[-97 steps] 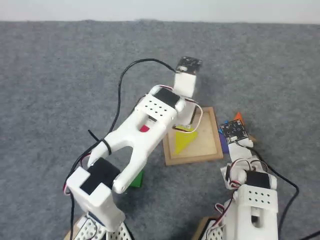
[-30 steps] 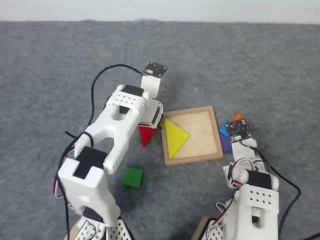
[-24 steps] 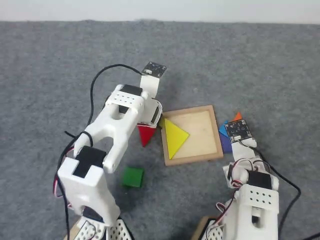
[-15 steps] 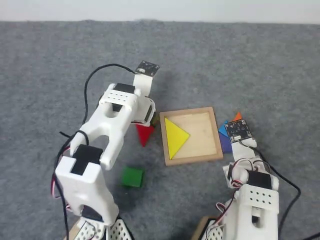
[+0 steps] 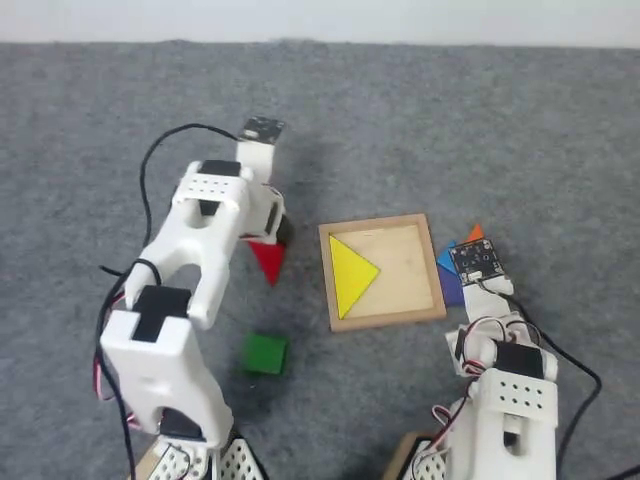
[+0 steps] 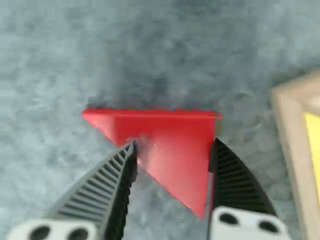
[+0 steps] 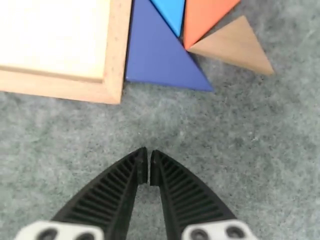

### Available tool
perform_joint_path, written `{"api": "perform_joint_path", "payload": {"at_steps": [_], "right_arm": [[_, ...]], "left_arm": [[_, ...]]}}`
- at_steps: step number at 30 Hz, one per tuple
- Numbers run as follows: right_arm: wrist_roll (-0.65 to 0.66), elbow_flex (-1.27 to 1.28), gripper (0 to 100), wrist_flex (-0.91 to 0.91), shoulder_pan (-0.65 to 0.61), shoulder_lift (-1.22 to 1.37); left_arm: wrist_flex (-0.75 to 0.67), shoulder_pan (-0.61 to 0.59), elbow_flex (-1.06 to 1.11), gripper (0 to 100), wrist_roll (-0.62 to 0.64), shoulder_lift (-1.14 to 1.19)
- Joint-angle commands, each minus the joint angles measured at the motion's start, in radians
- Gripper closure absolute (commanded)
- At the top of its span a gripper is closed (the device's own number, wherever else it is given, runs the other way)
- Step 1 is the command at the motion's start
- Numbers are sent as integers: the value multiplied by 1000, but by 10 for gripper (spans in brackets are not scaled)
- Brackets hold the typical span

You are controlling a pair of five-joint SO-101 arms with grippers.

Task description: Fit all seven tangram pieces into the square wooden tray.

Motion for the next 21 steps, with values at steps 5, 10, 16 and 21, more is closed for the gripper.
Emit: {"api": "perform_joint_path", "payload": {"at_steps": [5, 10, 16, 21], "right_arm": [[-11, -21, 969, -24, -12, -25], [-11, -21, 969, -24, -12, -25], [-11, -21, 969, -18, -12, -25], [-11, -21, 969, -18, -12, -25]], "left_arm": [[124, -21, -165, 775, 356, 3], [68, 0, -165, 775, 430, 12], [92, 12, -174, 774, 420, 104], [169, 9, -206, 774, 318, 127]]}}
